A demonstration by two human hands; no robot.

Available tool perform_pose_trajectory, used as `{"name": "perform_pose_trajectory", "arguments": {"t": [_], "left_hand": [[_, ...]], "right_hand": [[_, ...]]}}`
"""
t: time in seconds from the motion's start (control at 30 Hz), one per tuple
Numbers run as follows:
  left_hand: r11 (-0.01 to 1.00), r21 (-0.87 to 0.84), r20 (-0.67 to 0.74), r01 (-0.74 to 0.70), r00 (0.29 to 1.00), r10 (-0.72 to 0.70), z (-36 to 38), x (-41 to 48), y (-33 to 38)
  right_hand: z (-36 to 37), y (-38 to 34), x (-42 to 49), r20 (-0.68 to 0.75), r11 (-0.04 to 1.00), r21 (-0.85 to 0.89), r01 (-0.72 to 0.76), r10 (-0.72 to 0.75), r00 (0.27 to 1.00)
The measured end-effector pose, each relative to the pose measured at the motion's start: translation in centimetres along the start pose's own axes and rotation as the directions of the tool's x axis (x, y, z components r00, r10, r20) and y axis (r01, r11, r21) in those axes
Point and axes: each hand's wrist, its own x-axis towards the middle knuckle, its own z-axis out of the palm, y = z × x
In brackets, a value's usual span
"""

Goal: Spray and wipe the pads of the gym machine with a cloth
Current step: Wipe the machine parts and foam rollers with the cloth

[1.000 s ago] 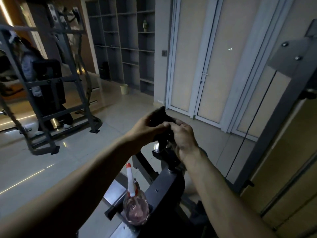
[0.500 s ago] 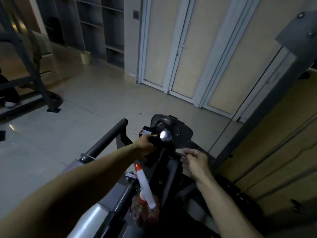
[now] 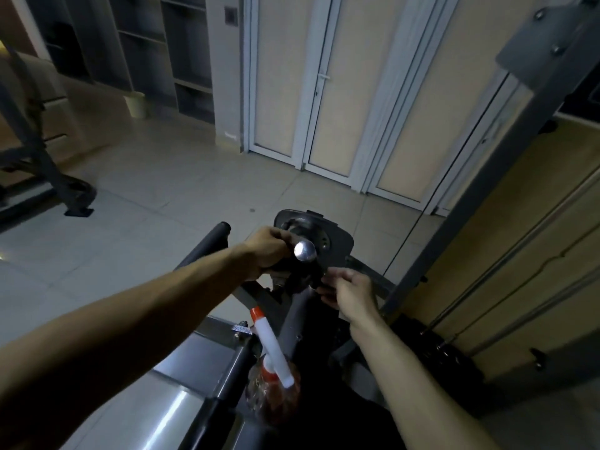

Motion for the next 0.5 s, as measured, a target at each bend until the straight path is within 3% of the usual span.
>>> {"name": "perform_pose_trajectory", "arguments": {"t": [0.27, 0.33, 0.4, 0.43, 0.5], "left_hand": [[0.949, -0.296, 0.063, -0.111, 0.989, 0.135, -5.1, -5.0, 1.2], [0.968, -0.244, 0.062, -0.056, 0.995, 0.073, -4.9, -5.0, 0.3], [0.981, -0.186, 0.068, 0.056, 0.997, -0.044, -3.6, -4.7, -1.3], [0.981, -0.166, 0.129, 0.100, 0.989, -0.079, -2.7, -4.9, -1.8], [0.983, -0.063, 0.239, 0.170, 0.959, -0.151, -0.9, -4.7, -2.7]], "right_hand": [[-0.3, 0.3, -0.7, 0.011, 0.999, 0.025, -0.022, 0.022, 1.000], [-0.5, 0.3, -1.0, 0.134, 0.992, 0.079, -0.100, 0.089, 0.987], [-0.4, 0.1, -1.6, 0.379, 0.948, 0.177, -0.266, 0.184, 0.907], [-0.2, 0.0, -1.9, 0.477, 0.916, 0.197, -0.349, 0.221, 0.850], [0.7, 0.7, -1.9, 0.532, 0.884, 0.211, -0.418, 0.255, 0.807]]}}
